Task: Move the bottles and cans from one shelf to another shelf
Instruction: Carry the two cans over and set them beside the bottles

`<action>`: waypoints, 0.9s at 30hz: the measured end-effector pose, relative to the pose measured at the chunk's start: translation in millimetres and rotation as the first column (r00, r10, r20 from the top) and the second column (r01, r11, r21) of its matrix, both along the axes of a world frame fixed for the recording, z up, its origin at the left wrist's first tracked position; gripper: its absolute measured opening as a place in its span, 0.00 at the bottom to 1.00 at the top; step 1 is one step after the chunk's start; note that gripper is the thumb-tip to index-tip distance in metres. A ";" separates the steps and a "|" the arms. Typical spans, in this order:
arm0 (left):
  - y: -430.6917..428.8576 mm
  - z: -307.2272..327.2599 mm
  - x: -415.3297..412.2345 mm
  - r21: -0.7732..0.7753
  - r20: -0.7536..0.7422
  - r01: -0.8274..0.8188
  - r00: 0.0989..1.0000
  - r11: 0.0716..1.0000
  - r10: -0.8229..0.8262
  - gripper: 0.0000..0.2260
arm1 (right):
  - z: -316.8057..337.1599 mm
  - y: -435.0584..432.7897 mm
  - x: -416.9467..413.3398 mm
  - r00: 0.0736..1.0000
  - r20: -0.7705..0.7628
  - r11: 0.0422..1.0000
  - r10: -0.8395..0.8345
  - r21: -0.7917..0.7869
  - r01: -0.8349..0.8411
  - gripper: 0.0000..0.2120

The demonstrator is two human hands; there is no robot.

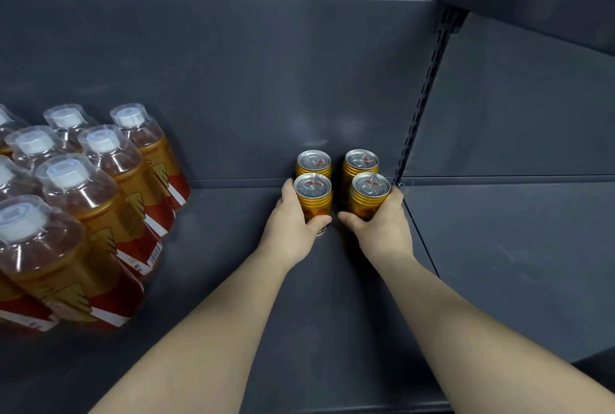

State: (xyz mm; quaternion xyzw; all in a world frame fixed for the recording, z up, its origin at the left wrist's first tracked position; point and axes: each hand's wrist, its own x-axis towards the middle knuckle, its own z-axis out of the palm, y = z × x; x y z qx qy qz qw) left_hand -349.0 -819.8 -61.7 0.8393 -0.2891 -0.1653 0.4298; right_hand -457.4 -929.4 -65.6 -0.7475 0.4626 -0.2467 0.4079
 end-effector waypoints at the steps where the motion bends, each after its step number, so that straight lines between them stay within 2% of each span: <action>1: 2.3 2.9 -1.5 0.008 -0.014 -0.001 1.000 1.000 0.002 0.46 | 0.2 1.2 -1.1 1.000 0.009 1.000 0.003 0.005 -0.004 0.50; 3: 9.4 7.4 -6.5 0.037 -0.011 -0.013 1.000 0.999 0.014 0.49 | 1.4 5.1 -5.3 1.000 0.010 1.000 0.009 0.003 -0.009 0.56; 6: 25.6 11.0 -17.5 0.081 0.041 -0.035 0.999 0.996 0.032 0.46 | 1.2 13.0 -15.3 0.999 -0.042 0.999 0.030 -0.026 -0.031 0.56; 13: 60.8 12.5 -47.1 0.188 0.173 -0.089 0.983 0.978 0.056 0.34 | 1.7 47.1 -42.8 0.956 -0.231 0.961 0.181 -0.167 -0.222 0.41; 19: 89.4 12.9 -80.8 0.274 0.251 0.015 0.964 0.961 -0.086 0.32 | 10.0 80.7 -76.6 0.882 -0.356 0.886 0.307 -0.231 -0.402 0.27; 27: 156.2 12.0 -115.7 0.410 0.384 0.121 0.876 0.904 -0.291 0.29 | 16.0 146.0 -116.9 0.843 -0.465 0.852 0.271 -0.292 -0.435 0.26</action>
